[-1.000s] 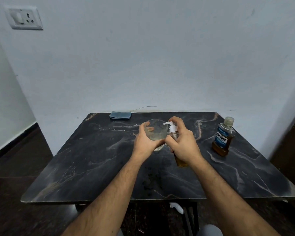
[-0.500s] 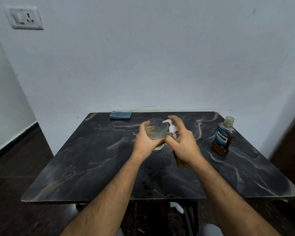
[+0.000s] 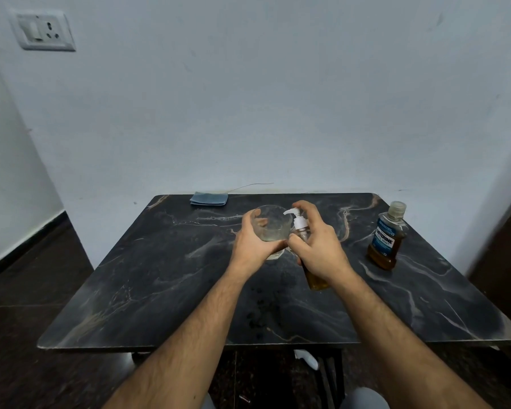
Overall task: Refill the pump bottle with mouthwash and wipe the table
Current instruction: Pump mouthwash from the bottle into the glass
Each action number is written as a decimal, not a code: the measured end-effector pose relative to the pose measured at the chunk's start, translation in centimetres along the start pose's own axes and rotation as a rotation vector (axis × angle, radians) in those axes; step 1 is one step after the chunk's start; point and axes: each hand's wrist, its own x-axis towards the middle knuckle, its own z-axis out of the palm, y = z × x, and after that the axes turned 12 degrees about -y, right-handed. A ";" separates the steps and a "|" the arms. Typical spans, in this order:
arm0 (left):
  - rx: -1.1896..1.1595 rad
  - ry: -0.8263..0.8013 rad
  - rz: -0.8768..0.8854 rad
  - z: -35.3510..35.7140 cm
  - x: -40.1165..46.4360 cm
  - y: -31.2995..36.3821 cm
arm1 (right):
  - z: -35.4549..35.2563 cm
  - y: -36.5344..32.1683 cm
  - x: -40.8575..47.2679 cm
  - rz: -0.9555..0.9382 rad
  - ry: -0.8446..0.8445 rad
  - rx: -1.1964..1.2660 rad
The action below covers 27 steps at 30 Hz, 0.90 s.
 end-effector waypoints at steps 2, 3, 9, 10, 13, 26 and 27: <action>-0.002 -0.003 0.004 0.0 0.0 0.0 | 0.0 0.0 0.0 -0.003 0.000 -0.001; 0.000 -0.003 0.007 0.0 0.0 0.0 | 0.0 -0.1 0.0 -0.003 -0.001 0.003; 0.009 -0.013 0.012 0.0 0.1 -0.1 | -0.4 -0.1 0.1 0.011 -0.054 0.042; 0.011 -0.017 0.010 0.0 0.1 -0.2 | -0.6 -0.2 0.1 0.001 -0.073 0.063; 0.020 -0.021 0.007 0.0 0.2 -0.5 | -1.2 -0.3 0.3 -0.013 -0.089 0.116; 0.014 -0.022 0.008 0.0 0.4 -1.1 | -1.7 -0.6 0.8 0.027 -0.107 0.041; 0.013 -0.022 0.007 0.0 0.4 -1.0 | -1.7 -0.6 0.8 0.025 -0.106 0.035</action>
